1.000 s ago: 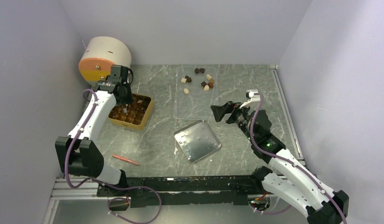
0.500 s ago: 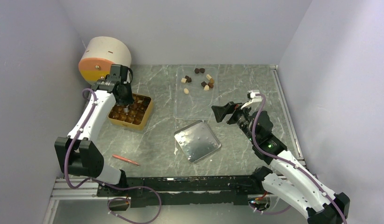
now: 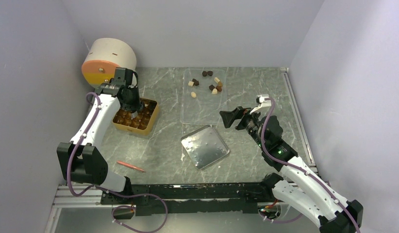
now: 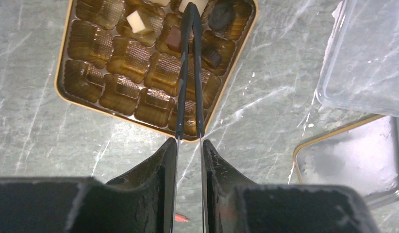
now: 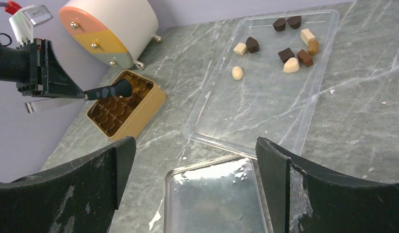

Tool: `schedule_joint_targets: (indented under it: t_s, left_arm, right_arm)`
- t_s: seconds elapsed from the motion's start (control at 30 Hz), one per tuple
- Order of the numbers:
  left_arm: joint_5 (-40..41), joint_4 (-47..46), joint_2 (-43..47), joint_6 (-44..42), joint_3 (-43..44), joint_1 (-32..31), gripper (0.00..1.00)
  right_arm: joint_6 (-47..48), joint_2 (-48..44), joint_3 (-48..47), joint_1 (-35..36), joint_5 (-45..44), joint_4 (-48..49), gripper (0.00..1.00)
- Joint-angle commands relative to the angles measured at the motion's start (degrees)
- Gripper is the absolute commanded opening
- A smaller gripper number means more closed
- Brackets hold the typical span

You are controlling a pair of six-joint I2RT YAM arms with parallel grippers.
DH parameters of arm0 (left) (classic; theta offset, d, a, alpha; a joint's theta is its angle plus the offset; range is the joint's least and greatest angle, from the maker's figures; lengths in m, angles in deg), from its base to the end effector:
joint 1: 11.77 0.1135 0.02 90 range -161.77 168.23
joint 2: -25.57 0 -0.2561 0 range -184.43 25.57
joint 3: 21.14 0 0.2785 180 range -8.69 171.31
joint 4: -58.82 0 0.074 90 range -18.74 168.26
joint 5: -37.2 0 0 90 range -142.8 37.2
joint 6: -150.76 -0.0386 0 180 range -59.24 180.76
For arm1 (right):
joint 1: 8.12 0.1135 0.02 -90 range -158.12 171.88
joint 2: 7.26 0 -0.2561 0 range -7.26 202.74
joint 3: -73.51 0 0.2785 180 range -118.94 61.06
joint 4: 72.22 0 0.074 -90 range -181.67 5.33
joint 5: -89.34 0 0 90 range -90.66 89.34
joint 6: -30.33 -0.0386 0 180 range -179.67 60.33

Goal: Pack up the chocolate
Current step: Place the fake chocolate in the packing box, then pick up the fake chocolate from the plate.

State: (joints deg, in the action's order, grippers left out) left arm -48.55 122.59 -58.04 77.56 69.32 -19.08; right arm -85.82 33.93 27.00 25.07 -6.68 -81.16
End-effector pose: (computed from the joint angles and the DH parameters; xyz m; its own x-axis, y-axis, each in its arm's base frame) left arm 0.3271 -0.0391 0.3070 -0.8207 -0.1853 -0.5405 -0.1571 0.9827 -0.0983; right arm 0.1836 0.1153 0.3009 -0.2488 0.3610 -0.8988 -0.3868 0.8137 0.4339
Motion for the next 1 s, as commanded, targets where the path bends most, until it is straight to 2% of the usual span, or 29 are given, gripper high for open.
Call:
schedule_joint_targets:
  t_s: [0.0,0.23,0.43,0.53,0.67,0.97]
  left_arm:
    - [-4.1,-2.0,1.2,-0.3,-0.2,0.1,0.27]
    - [-4.3,-2.1,1.7,0.3,3.2,0.1,0.27]
    - [-9.5,-4.5,-0.6,-0.3,8.4,-1.2,0.29]
    - [-8.9,-5.0,-3.3,0.2,12.3,-3.9,0.29]
    - [-4.9,-5.6,-8.3,0.2,17.4,-10.6,0.29]
    - [-2.4,-15.4,-20.4,-0.7,24.3,-19.3,0.34]
  right_arm:
    - [0.0,-0.5,0.1,-0.1,-0.5,1.6,1.0]
    - [0.4,-1.2,0.2,-0.1,-0.9,1.1,1.0]
    - [0.8,-1.4,0.5,-0.1,-1.6,-0.6,1.0]
    - [0.7,-1.7,0.5,0.0,-1.2,-1.4,1.0]
    - [0.0,-2.0,0.6,-0.1,-0.9,-2.4,1.0]
    - [0.2,-3.7,-0.2,-0.1,-2.5,-5.1,1.0]
